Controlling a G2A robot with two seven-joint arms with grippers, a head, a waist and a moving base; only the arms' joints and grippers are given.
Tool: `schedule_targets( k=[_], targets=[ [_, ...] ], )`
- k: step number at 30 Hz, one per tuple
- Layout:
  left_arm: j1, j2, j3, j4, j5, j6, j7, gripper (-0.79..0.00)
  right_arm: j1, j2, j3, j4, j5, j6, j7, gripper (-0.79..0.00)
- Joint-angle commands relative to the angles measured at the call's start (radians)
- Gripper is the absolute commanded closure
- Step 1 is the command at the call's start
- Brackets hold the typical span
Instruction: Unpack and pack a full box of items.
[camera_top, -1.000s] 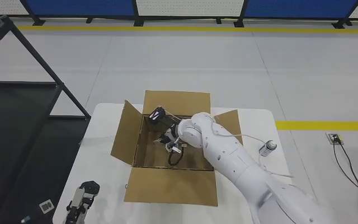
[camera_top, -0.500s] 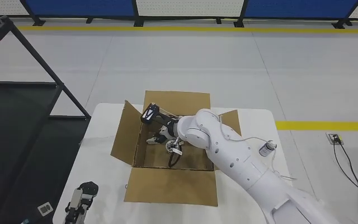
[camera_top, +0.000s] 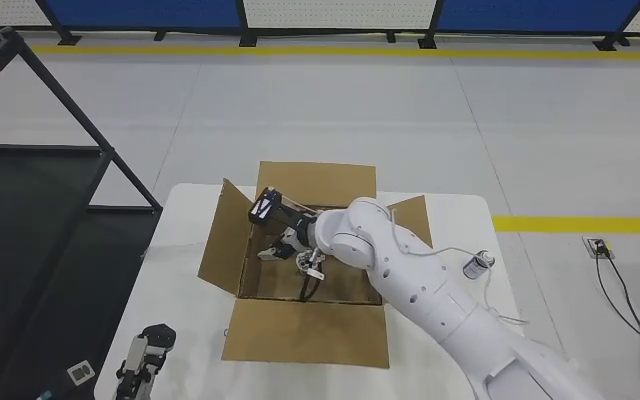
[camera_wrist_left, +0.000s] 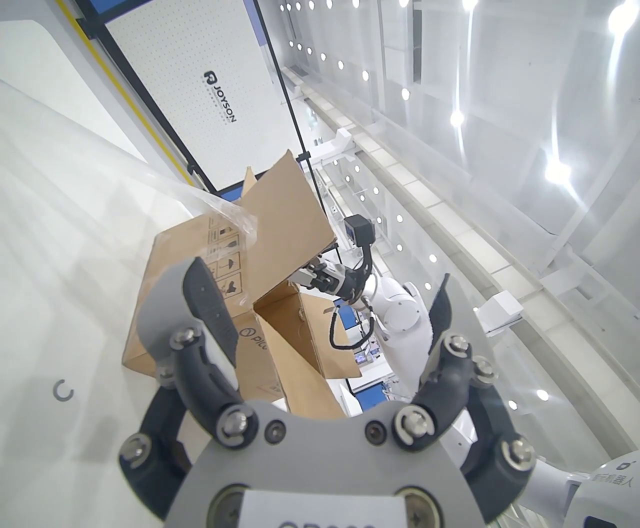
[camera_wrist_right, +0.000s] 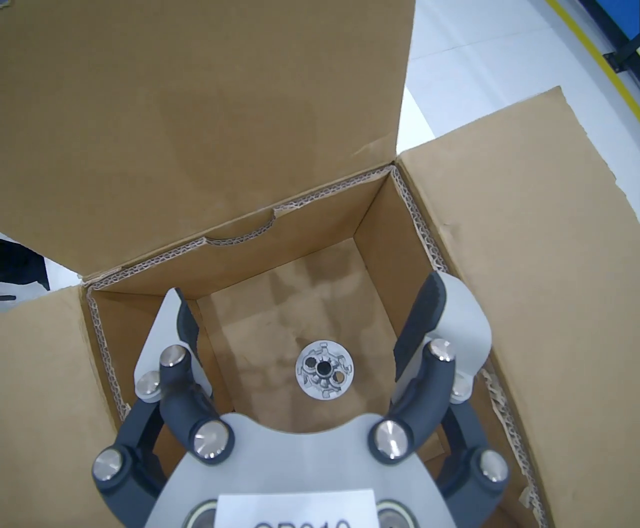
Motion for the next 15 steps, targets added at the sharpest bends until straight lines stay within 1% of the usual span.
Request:
schedule_targets(
  k=[1, 6, 11, 15],
  targets=[
    [0.000, 0.000, 0.000, 0.000, 0.000, 0.000, 0.000, -0.785, -0.006, 0.003, 0.007, -0.026, -0.024, 0.015, -0.006, -0.785],
    [0.000, 0.000, 0.000, 0.000, 0.000, 0.000, 0.000, -0.785, -0.068, 0.034, 0.064, -0.169, -0.103, 0.068, -0.020, -0.785],
    [0.000, 0.000, 0.000, 0.000, 0.000, 0.000, 0.000, -0.785, -0.198, 0.086, 0.168, -0.399, -0.216, 0.134, 0.005, -0.785],
    [0.000, 0.000, 0.000, 0.000, 0.000, 0.000, 0.000, -0.785, -0.198, 0.086, 0.168, -0.399, -0.216, 0.134, 0.005, -0.785]
  ],
)
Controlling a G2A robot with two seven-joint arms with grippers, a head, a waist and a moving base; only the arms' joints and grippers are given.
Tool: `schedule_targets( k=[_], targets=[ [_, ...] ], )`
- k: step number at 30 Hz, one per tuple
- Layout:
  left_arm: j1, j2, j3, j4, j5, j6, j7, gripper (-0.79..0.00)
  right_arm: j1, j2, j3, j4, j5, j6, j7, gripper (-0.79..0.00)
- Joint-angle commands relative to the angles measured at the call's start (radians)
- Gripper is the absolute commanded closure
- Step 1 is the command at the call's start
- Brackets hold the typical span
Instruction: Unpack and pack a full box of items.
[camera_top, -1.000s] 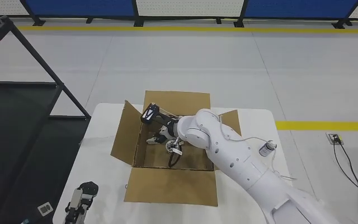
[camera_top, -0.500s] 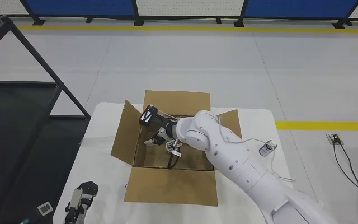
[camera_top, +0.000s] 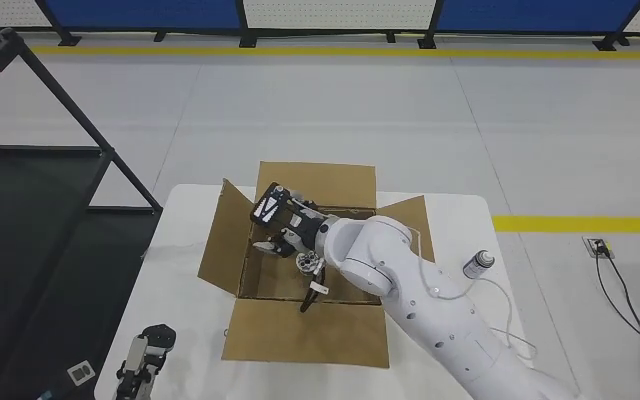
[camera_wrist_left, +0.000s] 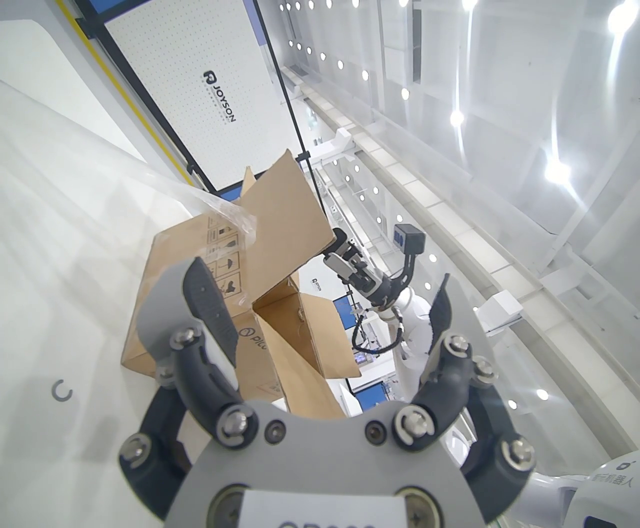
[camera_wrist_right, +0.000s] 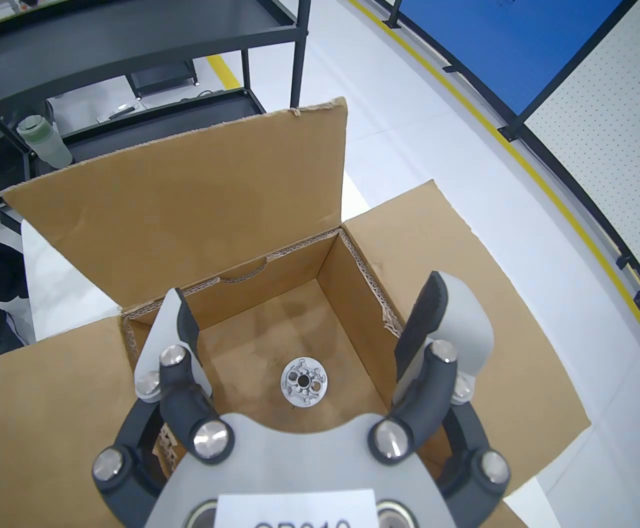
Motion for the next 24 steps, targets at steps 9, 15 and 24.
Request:
schedule_targets(
  k=[9, 15, 24],
  targets=[
    [0.000, 0.000, 0.000, 0.000, 0.000, 0.000, 0.000, -0.785, -0.013, -0.001, -0.006, 0.006, 0.005, -0.007, -0.017, -0.785],
    [-0.017, 0.000, 0.006, -0.004, 0.003, 0.032, -0.016, -0.785, -0.078, 0.019, 0.070, -0.115, -0.125, 0.101, -0.050, -0.785],
    [-0.066, -0.002, 0.008, -0.005, 0.009, 0.082, -0.037, -0.785, -0.432, 0.104, 0.400, -0.542, -0.339, 0.196, 0.100, -0.785]
  ],
)
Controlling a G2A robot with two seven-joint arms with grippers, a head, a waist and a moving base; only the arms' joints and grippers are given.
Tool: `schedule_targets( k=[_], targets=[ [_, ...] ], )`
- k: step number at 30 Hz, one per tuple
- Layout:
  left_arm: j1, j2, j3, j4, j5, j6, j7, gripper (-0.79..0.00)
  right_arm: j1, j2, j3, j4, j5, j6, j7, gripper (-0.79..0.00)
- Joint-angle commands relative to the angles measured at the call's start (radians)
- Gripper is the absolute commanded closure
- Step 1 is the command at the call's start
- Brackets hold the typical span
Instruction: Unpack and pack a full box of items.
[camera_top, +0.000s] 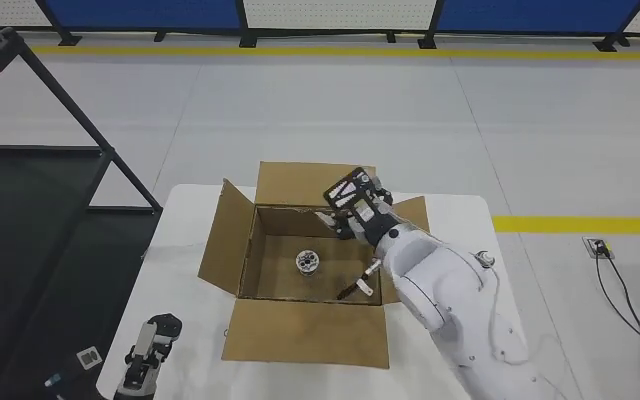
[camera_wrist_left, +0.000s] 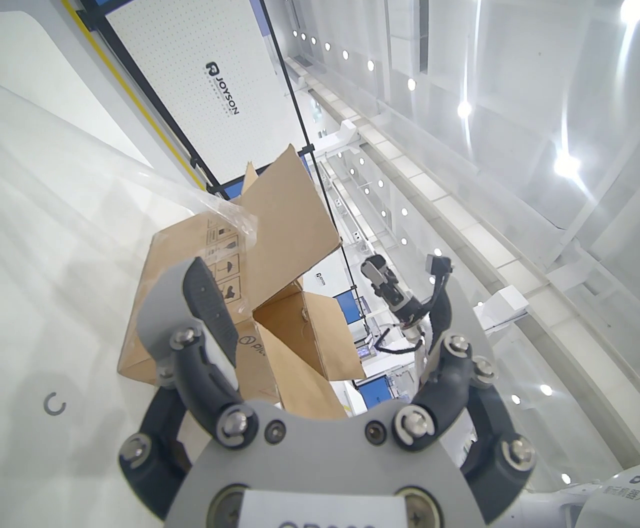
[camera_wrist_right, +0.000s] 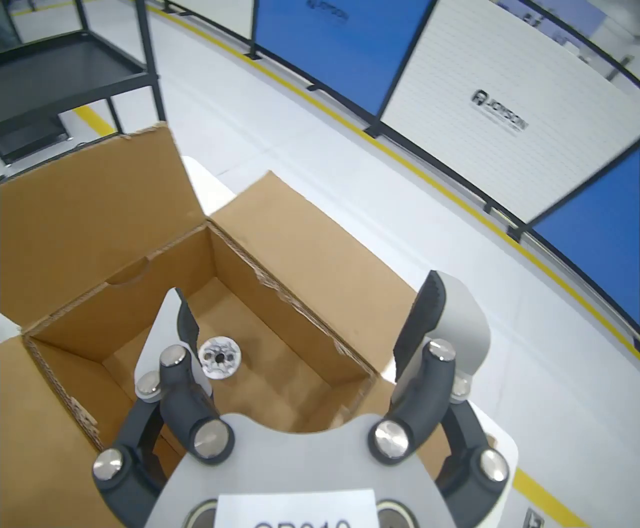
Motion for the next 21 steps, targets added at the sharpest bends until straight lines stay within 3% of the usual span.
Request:
schedule_targets(
  k=[1, 6, 11, 16, 21],
  targets=[
    [-0.007, -0.001, 0.002, -0.002, 0.000, 0.009, -0.005, -0.785, -0.111, 0.015, 0.095, -0.106, -0.023, 0.010, 0.012, -0.785],
    [-0.025, -0.002, 0.016, -0.008, 0.018, 0.025, -0.024, -0.785, -0.351, 0.040, 0.275, -0.291, -0.091, 0.053, 0.010, -0.785],
    [-0.054, -0.004, 0.020, -0.028, 0.014, 0.052, -0.021, -0.785, -0.547, 0.049, 0.419, -0.380, -0.135, 0.130, -0.005, -0.785],
    [-0.067, -0.006, 0.023, -0.040, 0.021, 0.064, -0.017, -0.785, -0.659, 0.052, 0.518, -0.331, -0.080, 0.138, -0.060, -0.785],
    [-0.063, -0.008, 0.023, -0.045, 0.027, 0.063, -0.013, -0.785, -0.675, 0.051, 0.564, -0.199, -0.023, 0.159, -0.147, -0.785]
  ],
)
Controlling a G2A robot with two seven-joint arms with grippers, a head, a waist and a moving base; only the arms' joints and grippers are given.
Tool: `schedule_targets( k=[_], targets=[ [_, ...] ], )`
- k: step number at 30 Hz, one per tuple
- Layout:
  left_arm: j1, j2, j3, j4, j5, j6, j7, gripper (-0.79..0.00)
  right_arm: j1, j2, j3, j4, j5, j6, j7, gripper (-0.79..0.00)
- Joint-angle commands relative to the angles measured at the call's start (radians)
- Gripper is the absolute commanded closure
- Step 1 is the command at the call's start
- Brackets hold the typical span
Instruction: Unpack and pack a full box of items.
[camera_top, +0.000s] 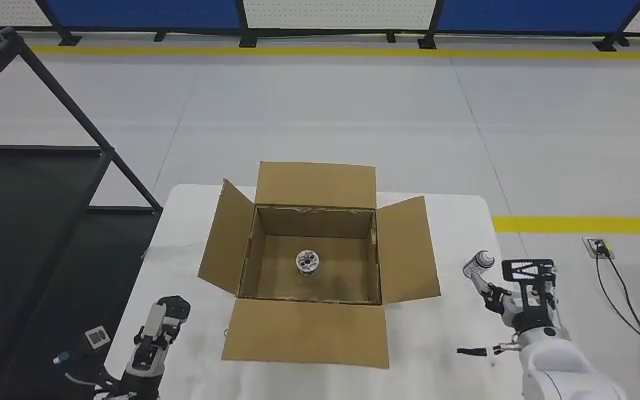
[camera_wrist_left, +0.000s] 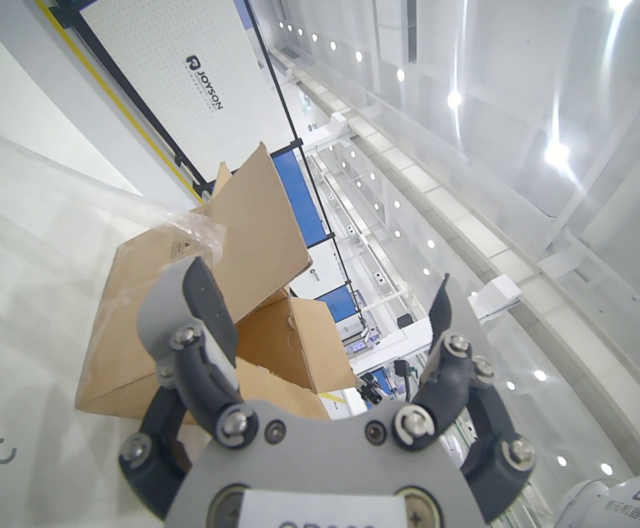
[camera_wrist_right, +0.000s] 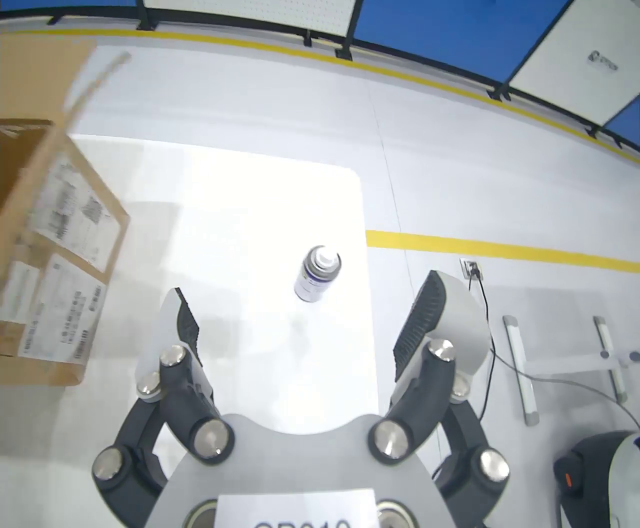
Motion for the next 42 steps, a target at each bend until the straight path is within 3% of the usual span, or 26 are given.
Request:
schedule_targets(
  k=[1, 12, 24, 25, 26, 28, 31, 37, 42],
  targets=[
    [0.005, -0.001, -0.001, -0.004, 0.003, -0.001, 0.002, -0.785, 0.004, 0.000, 0.011, 0.066, 0.029, -0.010, -0.052, -0.785],
    [0.037, -0.005, -0.021, -0.019, 0.018, -0.021, 0.017, -0.785, 0.159, 0.000, -0.009, 0.398, 0.090, -0.009, -0.220, -0.785],
    [0.056, -0.010, -0.042, -0.013, 0.015, -0.034, 0.031, -0.785, 0.345, -0.006, -0.061, 0.673, 0.159, 0.002, -0.289, -0.767],
    [0.057, -0.010, -0.043, -0.013, 0.014, -0.036, 0.032, -0.785, 0.353, -0.006, -0.061, 0.684, 0.165, 0.000, -0.289, -0.622],
    [0.058, -0.011, -0.044, -0.013, 0.012, -0.038, 0.034, -0.785, 0.359, -0.006, -0.062, 0.694, 0.165, -0.001, -0.288, -0.400],
    [0.059, -0.011, -0.045, -0.012, 0.009, -0.037, 0.034, -0.785, 0.368, -0.005, -0.064, 0.706, 0.169, -0.001, -0.286, -0.206],
    [0.057, -0.013, -0.044, -0.008, 0.010, -0.037, 0.031, -0.785, 0.372, -0.005, -0.067, 0.715, 0.180, -0.008, -0.294, 0.000],
    [0.047, -0.015, -0.036, -0.007, 0.017, -0.032, 0.027, -0.785, 0.349, -0.003, -0.065, 0.667, 0.188, -0.002, -0.339, 0.000],
    [0.042, -0.016, -0.036, -0.006, 0.016, -0.030, 0.021, -0.785, 0.278, -0.001, -0.057, 0.465, 0.164, 0.022, -0.357, 0.000]
  ],
)
